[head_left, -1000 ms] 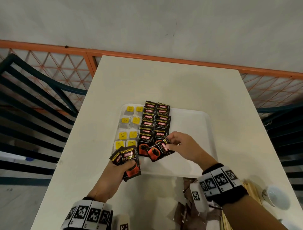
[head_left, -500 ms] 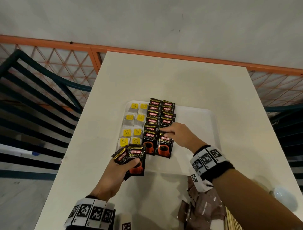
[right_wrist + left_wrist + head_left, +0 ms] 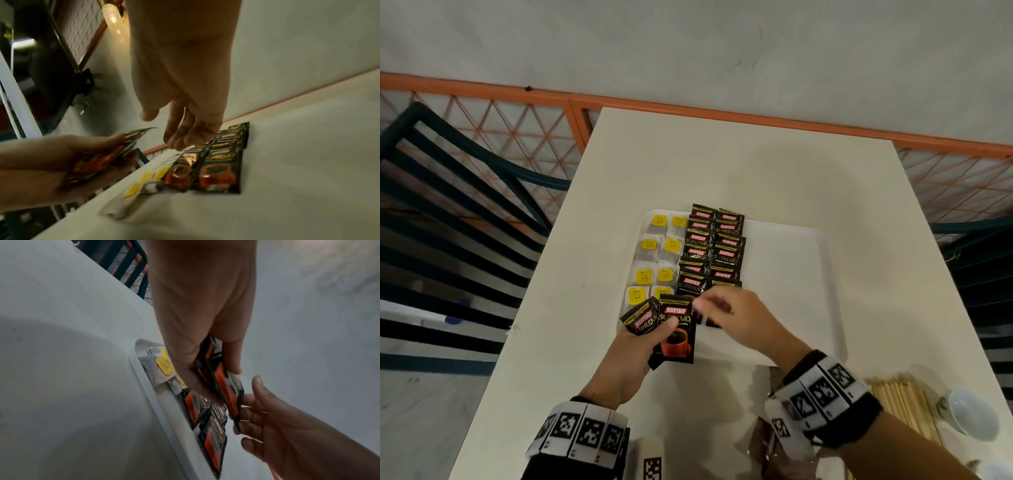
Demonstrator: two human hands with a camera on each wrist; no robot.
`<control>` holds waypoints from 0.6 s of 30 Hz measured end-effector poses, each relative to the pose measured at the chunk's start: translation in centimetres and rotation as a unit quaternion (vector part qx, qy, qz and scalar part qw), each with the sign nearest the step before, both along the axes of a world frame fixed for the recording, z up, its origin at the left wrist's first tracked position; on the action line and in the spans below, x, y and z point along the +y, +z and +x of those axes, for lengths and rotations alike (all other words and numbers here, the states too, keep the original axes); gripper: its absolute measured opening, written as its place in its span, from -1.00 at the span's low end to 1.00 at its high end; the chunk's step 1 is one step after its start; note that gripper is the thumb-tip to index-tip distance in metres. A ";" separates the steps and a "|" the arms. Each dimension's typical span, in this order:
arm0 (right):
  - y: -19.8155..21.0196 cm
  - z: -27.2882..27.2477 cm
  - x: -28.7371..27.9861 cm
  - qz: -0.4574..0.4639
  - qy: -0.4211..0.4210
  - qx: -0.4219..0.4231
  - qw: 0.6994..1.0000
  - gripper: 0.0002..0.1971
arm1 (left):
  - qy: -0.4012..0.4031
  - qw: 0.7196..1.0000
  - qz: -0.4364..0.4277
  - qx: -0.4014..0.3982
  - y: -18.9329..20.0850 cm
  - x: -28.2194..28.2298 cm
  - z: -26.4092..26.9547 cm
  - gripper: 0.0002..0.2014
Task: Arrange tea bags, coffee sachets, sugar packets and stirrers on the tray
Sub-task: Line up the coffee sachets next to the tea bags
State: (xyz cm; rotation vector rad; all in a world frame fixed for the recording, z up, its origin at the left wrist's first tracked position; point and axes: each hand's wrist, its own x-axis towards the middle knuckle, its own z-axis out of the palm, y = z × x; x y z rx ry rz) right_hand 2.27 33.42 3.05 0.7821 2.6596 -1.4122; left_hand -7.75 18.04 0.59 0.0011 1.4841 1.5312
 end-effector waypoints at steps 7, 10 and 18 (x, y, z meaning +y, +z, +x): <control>-1.8 1.4 -1.7 -0.149 -0.094 -0.021 0.984 -0.85 | -0.046 0.998 0.021 -0.031 0.8 0.5 0.5 -0.71; -2.0 2.1 -1.1 -0.178 -0.115 -0.023 0.977 -0.86 | -0.076 0.997 0.006 0.022 0.8 0.2 0.4 -0.65; -2.4 4.0 1.1 -0.192 -0.214 -0.034 0.957 -0.96 | -0.140 0.954 -0.116 0.239 -0.5 1.1 -0.3 -0.81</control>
